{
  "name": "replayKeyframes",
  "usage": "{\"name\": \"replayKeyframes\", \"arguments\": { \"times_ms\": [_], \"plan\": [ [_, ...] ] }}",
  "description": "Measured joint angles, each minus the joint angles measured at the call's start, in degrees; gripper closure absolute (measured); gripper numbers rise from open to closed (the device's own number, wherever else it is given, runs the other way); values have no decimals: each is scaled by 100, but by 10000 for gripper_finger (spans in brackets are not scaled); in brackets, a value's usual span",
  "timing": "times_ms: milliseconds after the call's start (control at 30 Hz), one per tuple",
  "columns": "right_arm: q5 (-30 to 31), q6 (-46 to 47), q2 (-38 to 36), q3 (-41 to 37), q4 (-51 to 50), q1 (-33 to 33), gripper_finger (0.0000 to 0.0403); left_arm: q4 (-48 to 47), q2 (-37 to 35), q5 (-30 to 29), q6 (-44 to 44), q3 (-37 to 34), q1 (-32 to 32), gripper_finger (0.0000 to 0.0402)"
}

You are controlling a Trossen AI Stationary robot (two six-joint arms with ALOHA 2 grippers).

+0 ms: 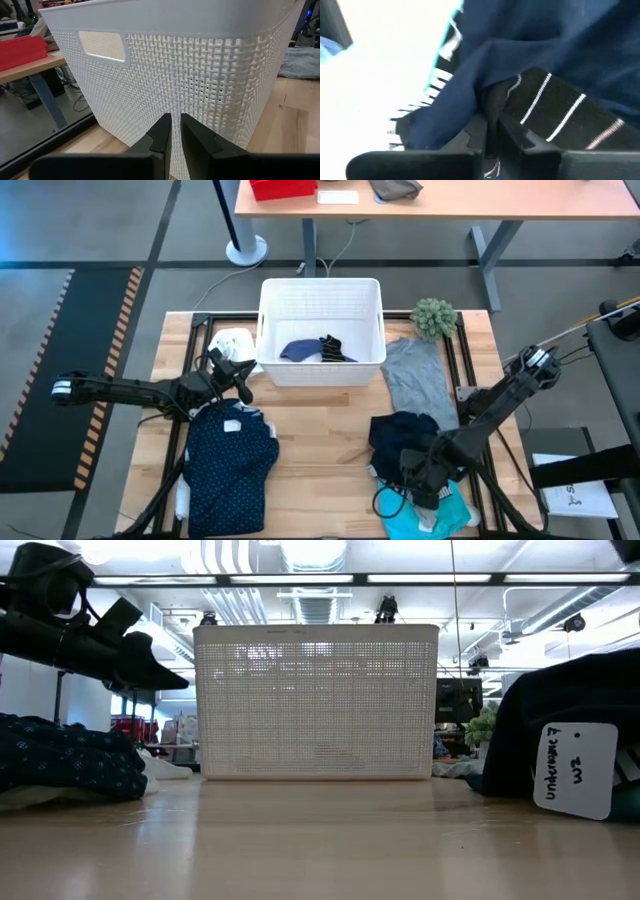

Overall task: Sort clothes
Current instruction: Put the black striped sock into the white laundry bin

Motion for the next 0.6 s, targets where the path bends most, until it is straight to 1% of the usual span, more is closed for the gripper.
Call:
{"name": "replayKeyframes", "arguments": {
  "times_ms": [167,433,600],
  "plan": [
    [391,-215,-5,702,-702,13,398,2,0,0,0,1,0,374],
    [884,-442,16,1872,-1730,13,400,1,0,2,0,1,0,374],
    [1107,-637,25,2404,-2068,13,400,2,0,2,0,1,-1,374]
  ]
}}
